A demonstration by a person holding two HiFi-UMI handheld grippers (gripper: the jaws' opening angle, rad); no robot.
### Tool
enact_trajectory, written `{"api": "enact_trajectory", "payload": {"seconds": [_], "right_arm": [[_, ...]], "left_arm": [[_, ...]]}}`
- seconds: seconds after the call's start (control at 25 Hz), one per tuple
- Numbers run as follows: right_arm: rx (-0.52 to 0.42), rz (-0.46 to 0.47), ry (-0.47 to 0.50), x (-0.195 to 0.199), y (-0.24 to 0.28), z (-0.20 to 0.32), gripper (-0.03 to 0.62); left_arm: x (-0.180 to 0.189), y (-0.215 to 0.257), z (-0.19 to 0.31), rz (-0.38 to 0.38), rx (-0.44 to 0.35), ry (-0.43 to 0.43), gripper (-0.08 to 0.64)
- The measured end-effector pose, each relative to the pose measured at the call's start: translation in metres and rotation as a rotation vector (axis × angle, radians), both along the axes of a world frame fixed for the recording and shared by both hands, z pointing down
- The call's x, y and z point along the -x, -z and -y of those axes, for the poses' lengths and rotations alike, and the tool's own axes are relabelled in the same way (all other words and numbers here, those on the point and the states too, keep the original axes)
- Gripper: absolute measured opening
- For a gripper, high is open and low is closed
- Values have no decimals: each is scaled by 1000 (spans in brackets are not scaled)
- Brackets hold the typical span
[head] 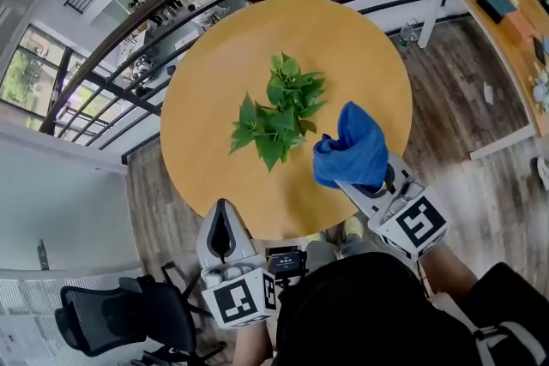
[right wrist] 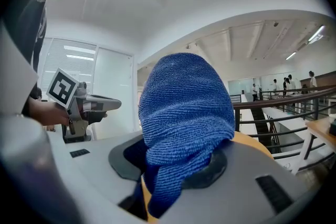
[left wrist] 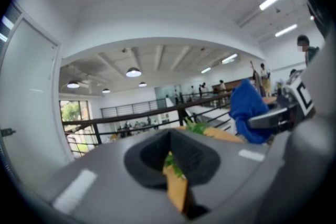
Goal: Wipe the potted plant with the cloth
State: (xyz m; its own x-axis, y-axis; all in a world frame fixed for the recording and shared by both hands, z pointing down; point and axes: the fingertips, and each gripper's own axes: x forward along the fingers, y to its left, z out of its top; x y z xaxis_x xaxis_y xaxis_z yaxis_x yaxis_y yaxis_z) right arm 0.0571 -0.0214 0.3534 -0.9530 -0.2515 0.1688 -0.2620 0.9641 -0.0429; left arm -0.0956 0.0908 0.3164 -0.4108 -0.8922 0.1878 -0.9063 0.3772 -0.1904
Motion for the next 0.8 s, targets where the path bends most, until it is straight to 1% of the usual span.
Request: {"api": "enact_trajectory", "payload": {"seconds": [0.12, 0.24, 0.44, 0.64, 0.68, 0.72, 0.8], "right_arm": [[-3, 5, -5, 5, 3, 4, 149], [-5, -12, -17, 15, 2, 6, 149], [-17, -50, -48, 36, 2, 10, 149], [-41, -97, -92, 56, -2, 13, 149], [-45, -107, -101, 59, -3, 14, 149], [-48, -117, -110, 62, -5, 14, 149], [-47, -138, -125, 67, -10, 13, 149]], "left_arm": [[7, 1, 4, 0, -7, -1, -3], [18, 1, 9, 2, -15, -15, -3], [46, -3, 24, -15, -19, -58, -3], [77, -13, 42, -24, -17, -119, 0], [83, -17, 46, -26, -10, -136, 7], [88, -23, 51, -29, 2, -155, 42], [97, -37, 60, -33, 35, -197, 80]]}}
